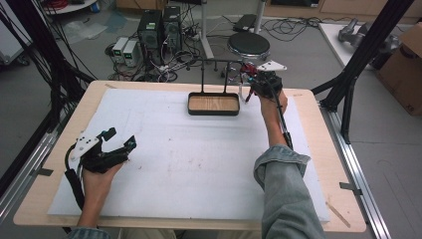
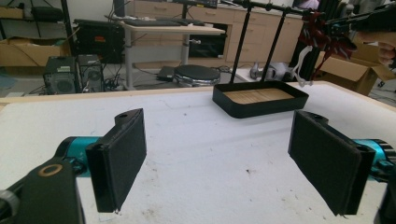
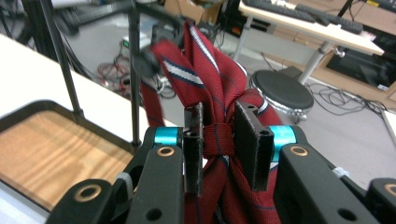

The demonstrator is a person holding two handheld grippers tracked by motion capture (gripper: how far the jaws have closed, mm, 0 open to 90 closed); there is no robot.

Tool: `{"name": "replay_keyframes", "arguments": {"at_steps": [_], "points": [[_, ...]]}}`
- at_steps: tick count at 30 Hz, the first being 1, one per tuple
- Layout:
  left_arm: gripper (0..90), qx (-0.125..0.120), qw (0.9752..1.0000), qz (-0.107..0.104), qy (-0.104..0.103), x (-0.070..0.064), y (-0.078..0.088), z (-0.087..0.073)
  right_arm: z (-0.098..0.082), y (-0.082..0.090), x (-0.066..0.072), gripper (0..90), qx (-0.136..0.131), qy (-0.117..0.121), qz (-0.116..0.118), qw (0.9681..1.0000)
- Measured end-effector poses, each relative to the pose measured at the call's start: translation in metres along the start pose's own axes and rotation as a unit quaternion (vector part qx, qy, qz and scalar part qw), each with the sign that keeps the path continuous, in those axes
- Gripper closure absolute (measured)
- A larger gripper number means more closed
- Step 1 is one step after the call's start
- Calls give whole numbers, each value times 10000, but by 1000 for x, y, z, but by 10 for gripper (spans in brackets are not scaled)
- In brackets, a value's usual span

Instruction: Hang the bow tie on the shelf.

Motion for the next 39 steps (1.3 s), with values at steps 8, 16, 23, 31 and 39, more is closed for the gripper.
{"name": "replay_keyframes", "arguments": {"at_steps": [8, 16, 23, 31, 39], "points": [[195, -25, 10000, -7, 4, 1, 1, 1, -3, -5, 2, 706, 96, 23, 12, 10000], [195, -39, 10000, 6, -7, 1, 2, 1, 2, 9, -1, 635, -29, -141, -51, 9999], [195, -78, 10000, -7, 2, -1, 3, 4, 6, 29, -6, 512, -101, -411, -19, 9991], [195, -125, 9999, -82, -9, -6, 2, 7, 16, 65, -13, 324, -407, -815, -156, 9957], [195, -125, 9998, -148, -50, -12, 3, 7, 15, 94, -14, 270, -833, -860, -125, 9927]]}}
Point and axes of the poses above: each handheld gripper's, and its own axes: y roughly backward along the jaws, z roughly out of its top, x roughly to its left, the point moved 4 cm from there along -y, roughly forward along the jaws, and after that the axes turned 11 degrees about z, right-handed, at the moved point
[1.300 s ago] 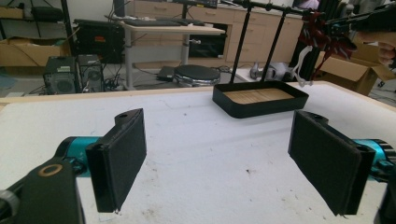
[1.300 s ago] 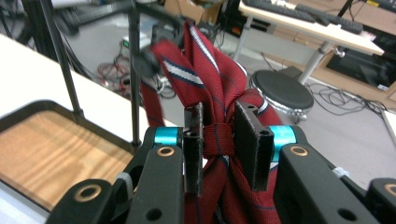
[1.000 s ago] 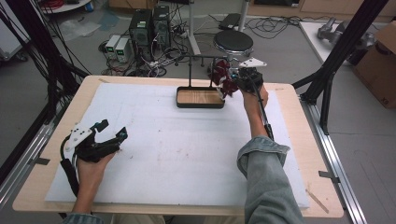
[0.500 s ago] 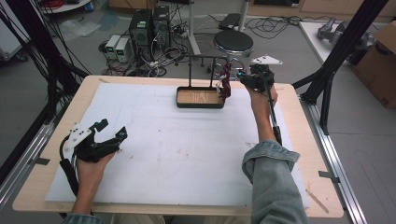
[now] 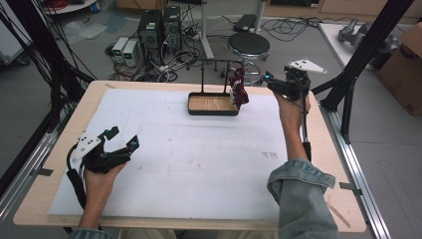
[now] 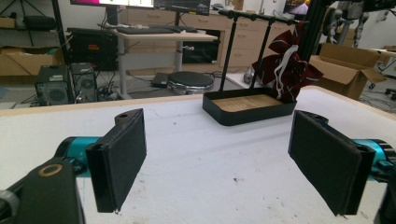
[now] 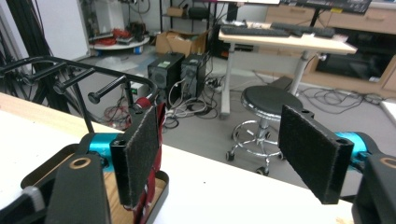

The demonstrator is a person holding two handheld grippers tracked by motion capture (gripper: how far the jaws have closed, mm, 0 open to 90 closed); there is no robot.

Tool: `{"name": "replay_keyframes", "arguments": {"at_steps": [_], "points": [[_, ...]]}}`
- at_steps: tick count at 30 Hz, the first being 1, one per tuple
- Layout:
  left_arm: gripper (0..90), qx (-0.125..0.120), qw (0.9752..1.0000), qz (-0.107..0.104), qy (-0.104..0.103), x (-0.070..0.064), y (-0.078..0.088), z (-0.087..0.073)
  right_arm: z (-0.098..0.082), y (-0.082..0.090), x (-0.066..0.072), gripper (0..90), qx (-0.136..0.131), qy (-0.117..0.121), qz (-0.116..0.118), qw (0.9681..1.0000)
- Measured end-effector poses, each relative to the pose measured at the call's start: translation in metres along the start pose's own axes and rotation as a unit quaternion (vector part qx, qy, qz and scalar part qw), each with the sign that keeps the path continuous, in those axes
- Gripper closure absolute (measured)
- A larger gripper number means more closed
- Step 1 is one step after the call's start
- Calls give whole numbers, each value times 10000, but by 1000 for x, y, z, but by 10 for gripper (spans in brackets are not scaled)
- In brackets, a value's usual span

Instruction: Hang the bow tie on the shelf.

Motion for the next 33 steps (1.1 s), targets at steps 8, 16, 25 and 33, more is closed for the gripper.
{"name": "replay_keyframes", "arguments": {"at_steps": [8, 16, 25, 33], "points": [[194, 20, 10000, 26, -70, -2, 6, -2, -12, 30, -5, 168, 54, -412, 145, 9990], [194, 58, 9999, 22, -98, -2, 4, -3, -20, 64, -1, 187, -476, -450, 200, 9977], [194, 111, 9998, 3, -166, -6, 2, -5, -48, 97, 4, 163, -630, -471, 188, 9967], [194, 132, 9997, 27, -205, -6, 1, -7, -74, 121, 14, 148, -770, -525, 201, 9954]]}}
Point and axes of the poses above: each handheld gripper's, and its own axes: y roughly backward along the jaws, z roughly out of its top, x roughly to its left, the point moved 4 cm from there along -y, roughly forward along the jaws, and after that the axes turned 11 degrees about z, right-handed, at the moved point
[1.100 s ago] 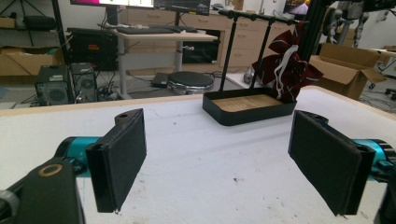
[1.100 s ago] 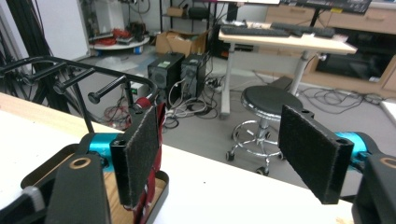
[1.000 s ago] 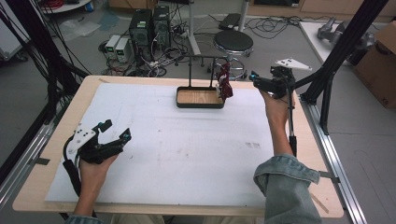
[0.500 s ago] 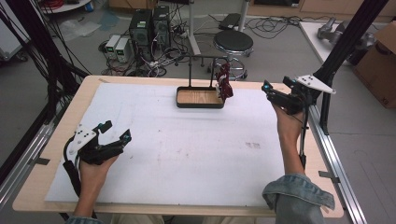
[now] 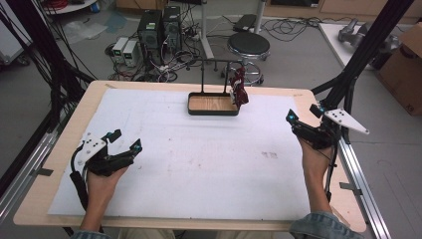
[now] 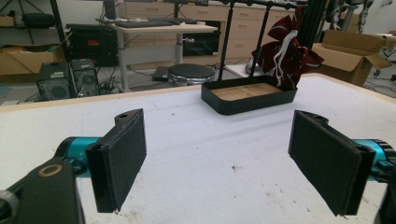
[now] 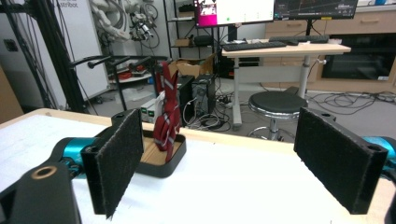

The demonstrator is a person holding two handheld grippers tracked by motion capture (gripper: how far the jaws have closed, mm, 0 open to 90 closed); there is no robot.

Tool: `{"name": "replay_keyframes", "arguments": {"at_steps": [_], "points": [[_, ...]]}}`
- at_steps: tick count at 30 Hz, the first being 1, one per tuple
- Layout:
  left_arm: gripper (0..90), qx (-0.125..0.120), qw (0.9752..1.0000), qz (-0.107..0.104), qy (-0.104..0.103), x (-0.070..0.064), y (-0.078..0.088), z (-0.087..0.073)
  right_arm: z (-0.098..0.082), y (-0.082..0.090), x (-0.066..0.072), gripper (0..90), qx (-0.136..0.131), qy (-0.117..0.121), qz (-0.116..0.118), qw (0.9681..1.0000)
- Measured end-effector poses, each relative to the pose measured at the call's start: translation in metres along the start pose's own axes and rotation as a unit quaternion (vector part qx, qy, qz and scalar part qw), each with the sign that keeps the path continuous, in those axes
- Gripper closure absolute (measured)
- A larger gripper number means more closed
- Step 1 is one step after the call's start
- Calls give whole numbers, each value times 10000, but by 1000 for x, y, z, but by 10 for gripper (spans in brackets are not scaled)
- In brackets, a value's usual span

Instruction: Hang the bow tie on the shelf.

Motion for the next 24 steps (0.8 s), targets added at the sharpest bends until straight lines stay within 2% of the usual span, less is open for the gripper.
{"name": "replay_keyframes", "arguments": {"at_steps": [5, 10, 12, 15, 19, 24], "points": [[193, -12, 10000, 27, 6, 0, 0, -1, -14, 12, 6, 139, -74, -89, 27, 9999], [193, 19, 10000, 32, -25, 1, 0, -1, -45, 25, 15, 138, 15, -82, 15, 10000], [193, 27, 10000, 26, -32, 1, 0, -2, -54, 28, 17, 138, 3, -208, 84, 9997], [193, 49, 10000, 40, -73, 1, 0, -2, -65, 30, 17, 138, 60, -265, 83, 9996], [193, 50, 9999, 41, -88, 1, 0, -3, -69, 30, 17, 133, 108, -327, 94, 9994], [193, 70, 9999, 65, -86, 2, -1, -3, -68, 32, 20, 134, 66, -269, 102, 9996]]}}
Point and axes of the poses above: each handheld gripper's, and its own axes: y roughly backward along the jaws, z roughly out of its top, x roughly to its left, the point moved 4 cm from there along -y, roughly forward along the jaws, and after that the axes turned 11 degrees about z, right-handed, at the moved point
